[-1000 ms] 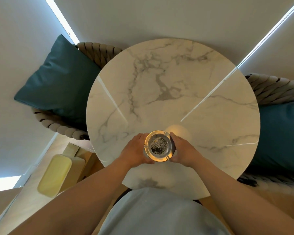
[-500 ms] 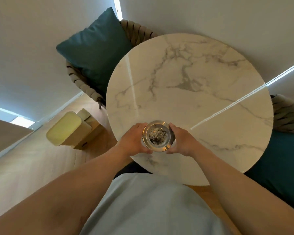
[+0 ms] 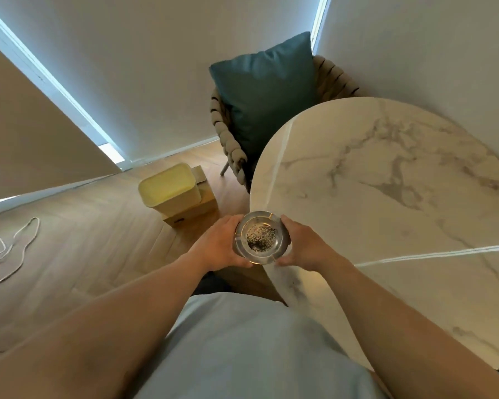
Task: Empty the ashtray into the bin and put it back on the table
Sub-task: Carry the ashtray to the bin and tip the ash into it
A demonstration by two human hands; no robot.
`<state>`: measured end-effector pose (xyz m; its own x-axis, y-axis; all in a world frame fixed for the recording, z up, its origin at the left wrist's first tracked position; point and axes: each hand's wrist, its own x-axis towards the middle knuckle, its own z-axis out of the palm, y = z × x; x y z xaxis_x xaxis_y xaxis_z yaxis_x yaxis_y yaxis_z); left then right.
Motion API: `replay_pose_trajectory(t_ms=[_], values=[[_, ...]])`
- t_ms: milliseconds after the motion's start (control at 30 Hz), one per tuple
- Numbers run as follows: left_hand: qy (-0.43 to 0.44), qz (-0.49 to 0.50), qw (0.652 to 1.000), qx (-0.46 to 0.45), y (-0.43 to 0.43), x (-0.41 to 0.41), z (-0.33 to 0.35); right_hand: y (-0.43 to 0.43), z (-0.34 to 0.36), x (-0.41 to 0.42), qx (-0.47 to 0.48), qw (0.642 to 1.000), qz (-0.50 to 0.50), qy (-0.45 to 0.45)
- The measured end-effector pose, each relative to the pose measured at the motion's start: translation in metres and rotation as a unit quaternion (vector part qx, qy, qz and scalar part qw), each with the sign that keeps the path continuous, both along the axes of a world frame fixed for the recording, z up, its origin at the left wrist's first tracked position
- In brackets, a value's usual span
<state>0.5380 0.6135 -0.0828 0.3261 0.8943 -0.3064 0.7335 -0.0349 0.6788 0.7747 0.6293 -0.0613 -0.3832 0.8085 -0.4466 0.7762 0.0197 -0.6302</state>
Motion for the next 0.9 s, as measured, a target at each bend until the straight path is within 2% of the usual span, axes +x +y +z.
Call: replay_pose_trajectory(t_ms=[200, 333, 633, 900], values=[[0.007, 0.065, 0.998, -0.014, 0.034, -0.099, -0.009, 0.059, -0.003, -0.104, -0.007, 0.998, 0.061, -0.025], [0.005, 0.072, 0.997, -0.003, 0.046, -0.129, -0.009, 0.076, -0.009, -0.136, 0.003, 0.997, 0.068, -0.023], [-0.007, 0.101, 0.995, -0.001, 0.111, -0.276, -0.005, 0.149, -0.012, -0.285, 0.012, 0.995, 0.099, -0.004], [-0.001, 0.145, 0.989, -0.03, 0.127, -0.344, -0.016, 0.185, -0.017, -0.357, -0.025, 0.991, 0.132, 0.007]])
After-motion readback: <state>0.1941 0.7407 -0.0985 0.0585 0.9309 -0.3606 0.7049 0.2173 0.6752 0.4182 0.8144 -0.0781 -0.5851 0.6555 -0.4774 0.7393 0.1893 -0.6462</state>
